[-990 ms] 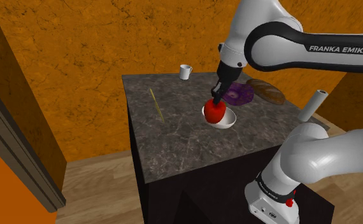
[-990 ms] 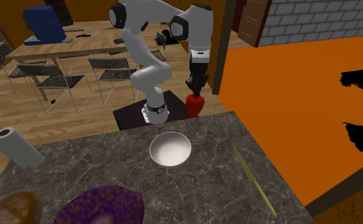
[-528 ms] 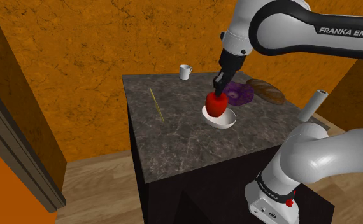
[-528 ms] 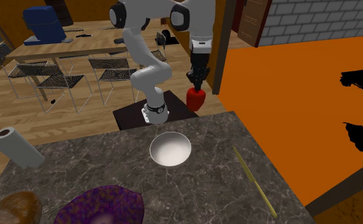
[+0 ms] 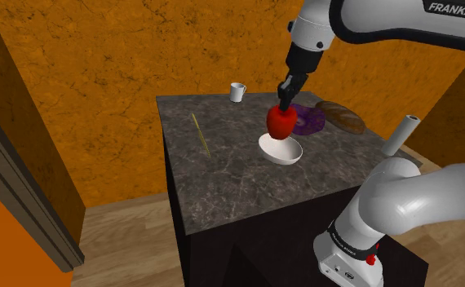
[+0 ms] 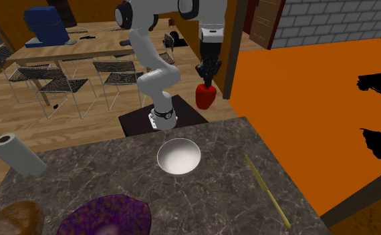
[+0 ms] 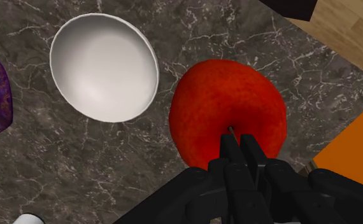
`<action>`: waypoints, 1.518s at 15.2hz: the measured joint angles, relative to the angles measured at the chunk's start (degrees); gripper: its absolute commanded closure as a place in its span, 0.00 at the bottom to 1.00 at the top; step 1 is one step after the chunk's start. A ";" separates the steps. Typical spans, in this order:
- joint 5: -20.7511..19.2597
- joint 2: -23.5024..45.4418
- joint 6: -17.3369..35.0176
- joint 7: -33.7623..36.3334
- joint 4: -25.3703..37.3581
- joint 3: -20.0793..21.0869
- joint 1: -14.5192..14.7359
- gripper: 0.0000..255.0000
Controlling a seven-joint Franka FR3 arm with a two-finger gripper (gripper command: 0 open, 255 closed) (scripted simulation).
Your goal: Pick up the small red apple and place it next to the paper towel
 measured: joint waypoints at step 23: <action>-7.21 -4.66 -12.29 -11.98 8.39 -11.43 -2.54 1.00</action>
